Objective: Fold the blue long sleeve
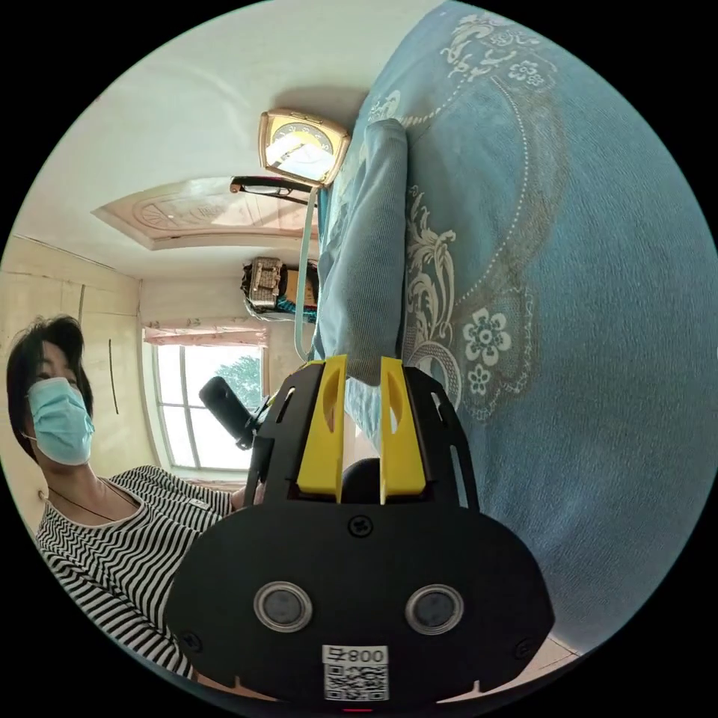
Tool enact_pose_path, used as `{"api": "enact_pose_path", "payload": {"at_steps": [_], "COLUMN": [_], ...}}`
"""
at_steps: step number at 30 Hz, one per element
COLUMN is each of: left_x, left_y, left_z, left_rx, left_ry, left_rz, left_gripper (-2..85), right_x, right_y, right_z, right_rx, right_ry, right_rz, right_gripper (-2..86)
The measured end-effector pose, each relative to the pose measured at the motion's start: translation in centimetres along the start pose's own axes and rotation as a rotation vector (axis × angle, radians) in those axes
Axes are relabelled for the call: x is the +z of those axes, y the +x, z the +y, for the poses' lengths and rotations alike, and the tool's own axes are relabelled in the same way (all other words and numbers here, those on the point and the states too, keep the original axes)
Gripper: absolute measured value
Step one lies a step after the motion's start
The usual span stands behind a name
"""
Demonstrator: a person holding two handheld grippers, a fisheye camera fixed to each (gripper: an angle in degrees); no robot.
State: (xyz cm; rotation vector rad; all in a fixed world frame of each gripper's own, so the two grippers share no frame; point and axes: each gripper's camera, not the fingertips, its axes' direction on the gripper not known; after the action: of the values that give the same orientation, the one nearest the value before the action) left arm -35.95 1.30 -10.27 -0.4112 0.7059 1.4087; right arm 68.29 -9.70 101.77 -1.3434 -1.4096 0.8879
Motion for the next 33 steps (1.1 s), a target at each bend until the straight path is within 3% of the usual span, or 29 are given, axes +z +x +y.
{"api": "enact_pose_path", "payload": {"at_steps": [5, 9, 16, 26, 33], "left_x": [4.3, 4.7, 3.0, -0.3, -1.2], "left_y": [7.0, 8.8, 7.3, 0.9, -3.0], "left_z": [-0.4, 0.3, 0.2, 1.0, 1.1], "left_rx": [0.222, 0.248, 0.137, -0.128, -0.222], "left_ry": [-0.109, -0.101, -0.073, 0.009, 0.051], "left_rz": [-0.249, -0.367, -0.254, 0.049, 0.139], "left_gripper": [9.8, 7.4, 6.8, 5.6, 3.2], "right_x": [-1.7, -2.7, -4.0, -6.0, -6.6], "right_y": [1.3, 0.9, -0.1, -0.9, -1.6], "right_z": [-0.5, -1.7, -3.4, -4.0, -4.3], "right_rx": [0.078, 0.078, 0.101, 0.100, 0.089], "right_ry": [-0.019, -0.030, -0.061, -0.060, -0.064], "right_rz": [-0.078, -0.105, -0.181, -0.211, -0.206], "right_gripper": [9.5, 10.1, 11.6, 10.2, 9.6]}}
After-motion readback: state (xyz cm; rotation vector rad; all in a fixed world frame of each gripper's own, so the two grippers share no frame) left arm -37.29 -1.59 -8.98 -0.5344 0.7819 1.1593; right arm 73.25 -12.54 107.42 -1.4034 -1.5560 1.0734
